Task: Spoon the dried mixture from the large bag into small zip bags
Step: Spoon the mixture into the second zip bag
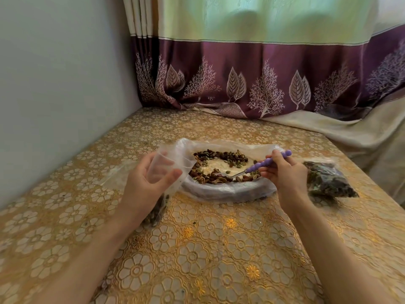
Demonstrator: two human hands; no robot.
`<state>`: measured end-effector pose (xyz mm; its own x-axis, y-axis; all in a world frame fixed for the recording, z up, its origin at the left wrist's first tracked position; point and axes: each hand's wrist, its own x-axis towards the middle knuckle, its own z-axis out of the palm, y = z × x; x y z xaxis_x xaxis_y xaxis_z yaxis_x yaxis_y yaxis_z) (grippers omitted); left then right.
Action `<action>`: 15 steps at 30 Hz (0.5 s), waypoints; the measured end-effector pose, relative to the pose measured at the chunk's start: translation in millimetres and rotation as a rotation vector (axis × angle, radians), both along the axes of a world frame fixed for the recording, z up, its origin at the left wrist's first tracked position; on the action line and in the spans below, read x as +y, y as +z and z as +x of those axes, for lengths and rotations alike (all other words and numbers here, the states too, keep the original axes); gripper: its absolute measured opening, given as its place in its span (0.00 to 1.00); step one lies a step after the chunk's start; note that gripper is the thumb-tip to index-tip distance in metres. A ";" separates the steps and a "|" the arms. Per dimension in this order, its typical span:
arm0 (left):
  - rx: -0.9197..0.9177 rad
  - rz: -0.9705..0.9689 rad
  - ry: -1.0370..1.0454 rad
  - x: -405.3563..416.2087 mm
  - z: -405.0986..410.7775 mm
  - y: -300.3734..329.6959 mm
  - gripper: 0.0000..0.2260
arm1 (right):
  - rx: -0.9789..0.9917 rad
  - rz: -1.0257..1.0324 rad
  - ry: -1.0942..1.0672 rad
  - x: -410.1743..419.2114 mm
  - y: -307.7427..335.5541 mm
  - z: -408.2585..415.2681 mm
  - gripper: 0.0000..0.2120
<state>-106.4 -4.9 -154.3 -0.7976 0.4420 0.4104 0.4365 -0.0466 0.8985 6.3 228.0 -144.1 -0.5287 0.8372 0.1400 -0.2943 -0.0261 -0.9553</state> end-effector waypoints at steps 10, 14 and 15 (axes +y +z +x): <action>0.025 -0.201 0.000 2.1 -3.4 -5.6 0.28 | 0.144 -0.064 -0.023 -9.1 8.7 4.3 0.14; 0.061 -0.267 0.031 2.9 -4.2 -9.0 0.31 | 0.218 0.011 0.027 -26.5 23.2 4.1 0.13; 0.071 -0.273 0.040 3.1 -4.2 -9.9 0.33 | 0.241 0.012 0.047 -31.3 27.2 4.1 0.13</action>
<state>-110.6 -1.8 -164.2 -0.7901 0.5129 0.3355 0.4952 0.2117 0.8426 10.4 196.7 -116.9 -0.5173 0.8100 0.2762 -0.5122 -0.0345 -0.8582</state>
